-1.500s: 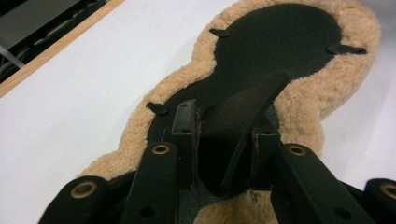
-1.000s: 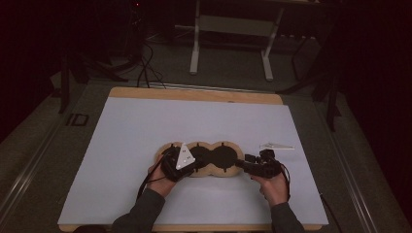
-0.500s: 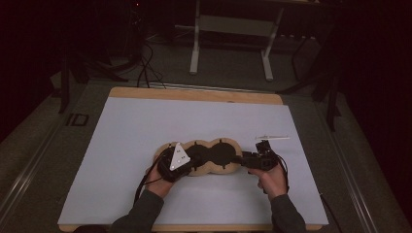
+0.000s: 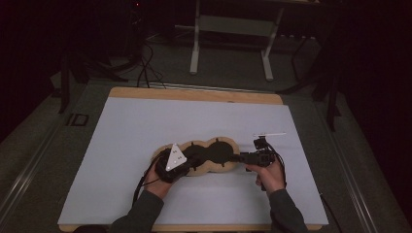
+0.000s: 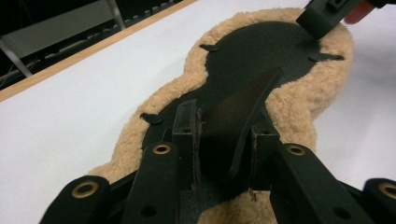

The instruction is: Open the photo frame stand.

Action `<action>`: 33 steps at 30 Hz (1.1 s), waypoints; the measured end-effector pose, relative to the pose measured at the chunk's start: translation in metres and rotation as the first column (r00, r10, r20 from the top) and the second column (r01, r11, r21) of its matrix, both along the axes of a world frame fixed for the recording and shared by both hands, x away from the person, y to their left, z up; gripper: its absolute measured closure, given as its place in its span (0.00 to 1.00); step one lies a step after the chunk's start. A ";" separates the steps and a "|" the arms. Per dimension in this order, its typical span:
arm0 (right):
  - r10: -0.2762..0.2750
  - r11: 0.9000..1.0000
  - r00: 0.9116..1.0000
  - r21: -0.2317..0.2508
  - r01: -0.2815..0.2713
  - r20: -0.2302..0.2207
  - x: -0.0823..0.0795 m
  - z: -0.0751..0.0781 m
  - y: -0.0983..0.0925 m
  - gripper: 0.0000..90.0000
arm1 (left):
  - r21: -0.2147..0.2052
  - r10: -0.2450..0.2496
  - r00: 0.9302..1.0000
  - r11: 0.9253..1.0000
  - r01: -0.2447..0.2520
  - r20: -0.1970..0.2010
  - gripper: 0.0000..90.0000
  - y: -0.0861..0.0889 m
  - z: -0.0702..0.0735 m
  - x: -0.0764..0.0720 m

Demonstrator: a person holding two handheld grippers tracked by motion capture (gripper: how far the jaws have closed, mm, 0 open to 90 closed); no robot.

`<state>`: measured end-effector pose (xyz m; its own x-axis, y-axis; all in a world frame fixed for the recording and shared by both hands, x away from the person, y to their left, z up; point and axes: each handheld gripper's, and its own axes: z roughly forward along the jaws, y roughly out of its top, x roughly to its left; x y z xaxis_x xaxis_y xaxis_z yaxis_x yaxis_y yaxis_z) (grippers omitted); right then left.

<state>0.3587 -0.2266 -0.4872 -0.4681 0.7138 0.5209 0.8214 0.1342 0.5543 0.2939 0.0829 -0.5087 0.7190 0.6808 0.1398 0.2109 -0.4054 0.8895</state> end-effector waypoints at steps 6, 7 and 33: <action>0.010 1.000 0.999 0.013 -0.009 -0.037 0.008 -0.005 0.001 0.41 | -0.007 -0.015 1.000 1.000 0.015 0.007 0.83 0.002 -0.001 -0.003; 0.016 1.000 0.999 0.019 -0.015 -0.042 0.009 -0.005 0.002 0.41 | -0.004 -0.017 1.000 1.000 0.017 0.008 0.83 0.002 -0.001 -0.003; 0.052 0.993 0.998 0.110 -0.047 -0.045 0.013 -0.004 0.015 0.49 | -0.086 -0.081 0.996 0.993 0.083 0.026 0.75 0.020 -0.006 -0.017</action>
<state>0.3716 -0.2120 -0.4913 -0.4746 0.6281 0.6167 0.8409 0.1165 0.5285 0.2773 0.1031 -0.5143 0.7704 0.6297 0.0995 0.1594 -0.3415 0.9263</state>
